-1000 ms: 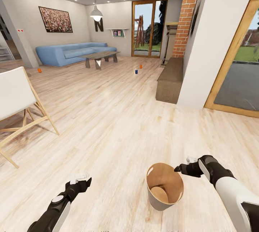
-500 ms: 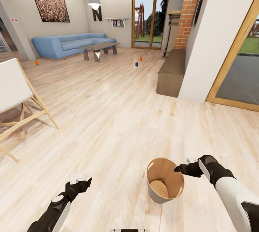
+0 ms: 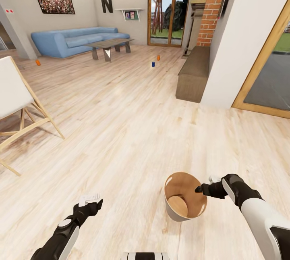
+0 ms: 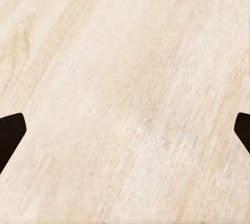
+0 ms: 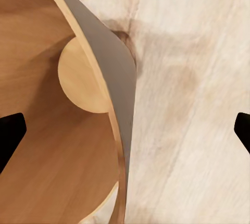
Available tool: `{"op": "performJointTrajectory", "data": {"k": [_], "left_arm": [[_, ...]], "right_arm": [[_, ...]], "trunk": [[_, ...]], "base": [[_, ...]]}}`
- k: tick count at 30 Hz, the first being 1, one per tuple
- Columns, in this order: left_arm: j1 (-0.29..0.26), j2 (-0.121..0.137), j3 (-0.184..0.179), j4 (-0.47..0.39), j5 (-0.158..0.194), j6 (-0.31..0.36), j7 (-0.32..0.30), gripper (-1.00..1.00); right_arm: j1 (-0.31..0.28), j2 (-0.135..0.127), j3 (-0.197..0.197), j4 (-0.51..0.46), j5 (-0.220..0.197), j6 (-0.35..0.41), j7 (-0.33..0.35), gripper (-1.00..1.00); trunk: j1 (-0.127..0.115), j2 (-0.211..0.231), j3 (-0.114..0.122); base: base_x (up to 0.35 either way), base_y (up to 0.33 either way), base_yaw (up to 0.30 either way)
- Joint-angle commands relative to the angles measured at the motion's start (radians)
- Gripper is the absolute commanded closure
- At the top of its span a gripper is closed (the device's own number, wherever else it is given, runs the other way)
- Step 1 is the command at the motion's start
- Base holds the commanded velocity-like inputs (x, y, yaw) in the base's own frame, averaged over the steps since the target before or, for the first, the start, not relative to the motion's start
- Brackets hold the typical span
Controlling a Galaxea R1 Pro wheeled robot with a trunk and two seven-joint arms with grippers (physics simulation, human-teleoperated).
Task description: Put the three can of soda from the living room inside the tash can in the kitchen.
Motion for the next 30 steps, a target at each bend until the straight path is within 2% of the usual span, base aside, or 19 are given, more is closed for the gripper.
{"op": "performJointTrajectory", "data": {"k": [1, 17, 23, 30], "left_arm": [[0.000, 0.000, 0.000, 0.000, 0.000, 0.000, 0.000, -1.00], [0.000, 0.000, 0.000, -0.002, 0.005, -0.003, 0.000, -1.00], [0.000, 0.000, -0.001, 0.000, 0.002, -0.003, 0.000, -1.00], [0.000, 0.001, -0.001, -0.001, 0.004, -0.004, 0.000, -1.00]], "right_arm": [[0.000, 0.000, 0.000, 0.000, 0.000, 0.000, 0.000, -1.00], [0.000, 0.001, 0.001, 0.000, 0.000, 0.000, 0.000, -1.00], [0.000, 0.001, 0.001, 0.000, 0.000, 0.000, 0.000, -1.00], [0.000, 0.001, 0.002, 0.000, 0.000, 0.000, 0.000, -1.00]], "trunk": [[0.000, 0.000, 0.000], [0.000, 0.000, 0.000], [0.003, -0.001, -0.023], [0.003, -0.001, -0.023]], "base": [[0.000, 0.000, 0.000], [0.000, 0.000, 0.000], [0.000, 0.000, 0.000], [0.000, 0.000, 0.000]]}}
